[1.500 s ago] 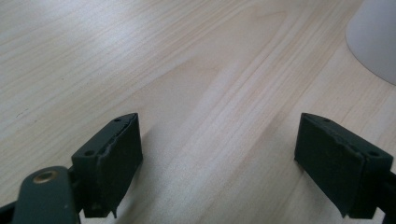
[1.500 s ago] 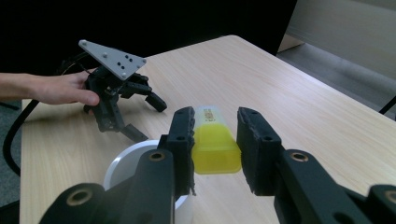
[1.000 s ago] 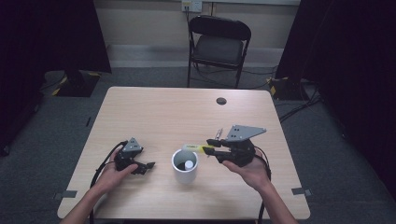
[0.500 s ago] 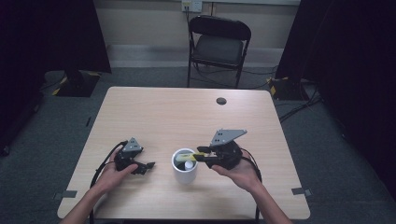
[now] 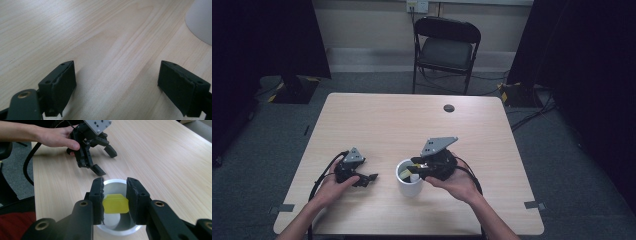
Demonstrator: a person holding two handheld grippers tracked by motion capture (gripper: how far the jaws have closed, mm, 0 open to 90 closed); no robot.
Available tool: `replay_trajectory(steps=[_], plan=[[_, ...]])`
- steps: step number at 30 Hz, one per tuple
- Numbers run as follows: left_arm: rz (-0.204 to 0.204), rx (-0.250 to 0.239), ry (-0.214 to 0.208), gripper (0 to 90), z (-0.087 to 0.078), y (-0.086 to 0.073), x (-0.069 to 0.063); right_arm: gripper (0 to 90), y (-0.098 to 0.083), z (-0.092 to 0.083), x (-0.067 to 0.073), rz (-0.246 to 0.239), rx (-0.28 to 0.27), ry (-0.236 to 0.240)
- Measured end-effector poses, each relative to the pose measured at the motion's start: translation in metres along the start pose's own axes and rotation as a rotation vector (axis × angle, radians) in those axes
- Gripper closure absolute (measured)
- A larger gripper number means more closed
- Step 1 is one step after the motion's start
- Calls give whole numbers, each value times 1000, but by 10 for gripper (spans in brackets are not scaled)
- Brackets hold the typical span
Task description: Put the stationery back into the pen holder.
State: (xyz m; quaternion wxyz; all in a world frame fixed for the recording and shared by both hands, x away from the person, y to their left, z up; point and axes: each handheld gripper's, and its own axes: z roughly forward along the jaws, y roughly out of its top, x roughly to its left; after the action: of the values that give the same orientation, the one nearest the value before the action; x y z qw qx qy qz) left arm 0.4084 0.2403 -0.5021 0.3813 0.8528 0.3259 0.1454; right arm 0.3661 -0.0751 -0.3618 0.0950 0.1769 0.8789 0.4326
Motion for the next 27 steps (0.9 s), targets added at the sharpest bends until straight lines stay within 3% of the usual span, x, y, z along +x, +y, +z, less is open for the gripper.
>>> replay_trajectory(steps=[14,27], plan=[[0,-1,0,145,0,0,0,680,4,42,0,8,32,60],[-1,0,0,145,0,0,0,600,2,46,-1,43,-35,117]])
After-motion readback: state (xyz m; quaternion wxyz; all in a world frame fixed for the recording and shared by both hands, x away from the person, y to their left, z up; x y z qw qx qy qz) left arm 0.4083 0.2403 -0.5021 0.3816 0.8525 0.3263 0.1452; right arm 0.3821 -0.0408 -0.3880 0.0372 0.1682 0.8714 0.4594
